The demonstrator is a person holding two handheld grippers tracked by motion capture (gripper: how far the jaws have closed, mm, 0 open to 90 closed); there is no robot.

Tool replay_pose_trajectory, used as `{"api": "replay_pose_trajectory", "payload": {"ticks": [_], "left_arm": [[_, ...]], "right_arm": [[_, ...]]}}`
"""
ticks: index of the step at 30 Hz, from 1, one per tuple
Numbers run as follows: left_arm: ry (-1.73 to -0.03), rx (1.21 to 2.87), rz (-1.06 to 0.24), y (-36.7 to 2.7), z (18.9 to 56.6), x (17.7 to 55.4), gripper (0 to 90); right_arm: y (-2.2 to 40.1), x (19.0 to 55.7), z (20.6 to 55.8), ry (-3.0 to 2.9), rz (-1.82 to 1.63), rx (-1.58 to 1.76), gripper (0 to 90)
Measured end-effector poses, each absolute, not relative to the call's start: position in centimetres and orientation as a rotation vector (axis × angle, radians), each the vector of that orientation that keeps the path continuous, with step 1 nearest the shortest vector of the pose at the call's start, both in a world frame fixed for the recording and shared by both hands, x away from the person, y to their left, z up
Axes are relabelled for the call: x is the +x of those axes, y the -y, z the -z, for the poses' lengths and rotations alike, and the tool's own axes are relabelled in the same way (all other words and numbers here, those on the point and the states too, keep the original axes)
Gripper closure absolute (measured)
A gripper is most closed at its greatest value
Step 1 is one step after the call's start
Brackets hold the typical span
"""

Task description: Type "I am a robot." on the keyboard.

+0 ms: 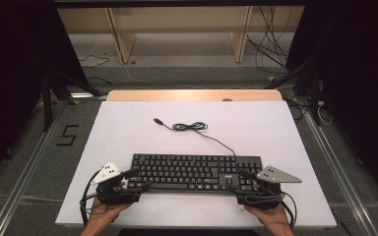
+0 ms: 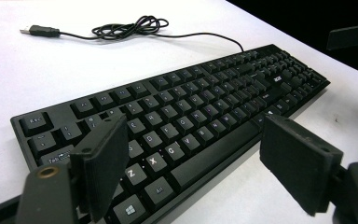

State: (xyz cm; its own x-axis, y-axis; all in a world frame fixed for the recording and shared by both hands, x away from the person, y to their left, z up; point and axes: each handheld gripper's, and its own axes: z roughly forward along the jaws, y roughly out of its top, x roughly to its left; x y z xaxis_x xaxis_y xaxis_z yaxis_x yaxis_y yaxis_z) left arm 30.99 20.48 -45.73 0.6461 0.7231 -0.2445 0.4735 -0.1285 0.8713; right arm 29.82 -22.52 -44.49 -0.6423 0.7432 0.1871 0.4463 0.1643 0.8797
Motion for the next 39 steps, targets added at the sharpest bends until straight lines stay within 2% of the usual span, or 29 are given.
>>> {"api": "replay_pose_trajectory", "payload": {"ticks": [11,26,32,39], "left_arm": [[-0.973,1.772,-0.286,-20.5,45.8,31.1,23.3],[-0.991,1.767,-0.290,-20.8,45.8,31.2,23.4],[-0.997,1.763,-0.293,-20.9,45.9,31.3,23.5],[-1.027,1.770,-0.302,-21.3,46.0,31.6,28.1]], "right_arm": [[22.0,30.0,44.5,-2.168,-1.470,1.133,29.2],[18.9,31.3,44.2,-2.227,-1.464,1.072,29.7],[17.2,32.4,44.2,-2.260,-1.456,1.059,31.3],[14.9,33.8,44.2,-2.309,-1.428,1.040,36.2]]}}
